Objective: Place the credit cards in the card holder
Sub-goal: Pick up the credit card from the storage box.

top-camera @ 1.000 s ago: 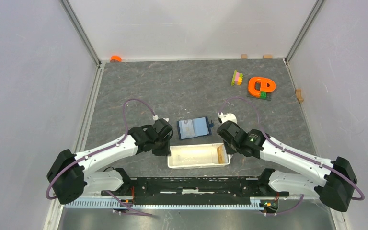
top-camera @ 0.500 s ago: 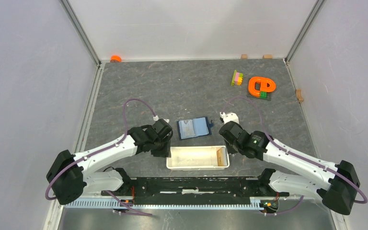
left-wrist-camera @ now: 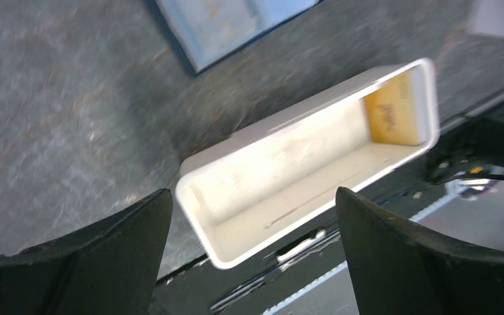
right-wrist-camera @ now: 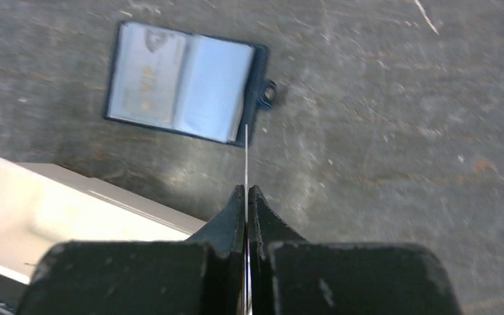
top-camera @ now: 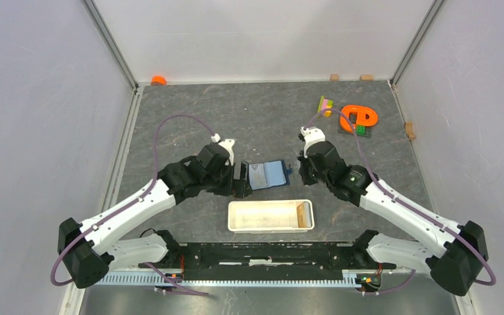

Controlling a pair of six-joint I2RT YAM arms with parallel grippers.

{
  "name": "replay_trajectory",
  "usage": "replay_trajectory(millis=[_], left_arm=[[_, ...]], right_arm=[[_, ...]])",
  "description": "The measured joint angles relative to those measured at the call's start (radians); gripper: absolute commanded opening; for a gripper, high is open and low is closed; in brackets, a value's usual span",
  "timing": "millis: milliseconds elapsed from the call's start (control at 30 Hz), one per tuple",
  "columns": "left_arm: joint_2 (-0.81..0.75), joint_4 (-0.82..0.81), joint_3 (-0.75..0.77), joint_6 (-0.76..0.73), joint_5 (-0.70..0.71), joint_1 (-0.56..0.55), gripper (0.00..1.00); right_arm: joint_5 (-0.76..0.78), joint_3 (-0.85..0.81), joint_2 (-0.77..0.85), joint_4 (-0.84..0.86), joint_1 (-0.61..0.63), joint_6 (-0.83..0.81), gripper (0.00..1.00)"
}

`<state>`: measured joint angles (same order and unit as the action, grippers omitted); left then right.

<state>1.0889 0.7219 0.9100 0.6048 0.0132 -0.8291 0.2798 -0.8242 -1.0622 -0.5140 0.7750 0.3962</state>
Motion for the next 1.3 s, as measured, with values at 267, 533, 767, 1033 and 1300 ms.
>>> replay_trajectory(millis=[267, 533, 767, 1033, 1300], left_arm=[[-0.037, -0.254, 0.029, -0.049, -0.216, 0.105, 0.98], [-0.145, -0.687, -0.131, 0.040, -0.491, 0.167, 0.86], [-0.117, -0.860, -0.146, 0.096, -0.650, 0.167, 0.44], [-0.085, -0.941, -0.173, 0.135, -0.752, 0.166, 0.39], [-0.068, -0.934, -0.177, 0.127, -0.782, 0.166, 0.02]], right_arm=[[-0.353, 0.023, 0.014, 0.288, -0.071, -0.084, 0.00], [-0.805, 0.086, 0.077, 0.529, -0.079, -0.096, 0.00], [-1.046, 0.102, 0.062, 0.661, -0.079, -0.038, 0.00], [-1.093, 0.103, 0.043, 0.679, -0.079, -0.013, 0.00], [-1.091, 0.103, 0.043, 0.662, -0.079, -0.005, 0.22]])
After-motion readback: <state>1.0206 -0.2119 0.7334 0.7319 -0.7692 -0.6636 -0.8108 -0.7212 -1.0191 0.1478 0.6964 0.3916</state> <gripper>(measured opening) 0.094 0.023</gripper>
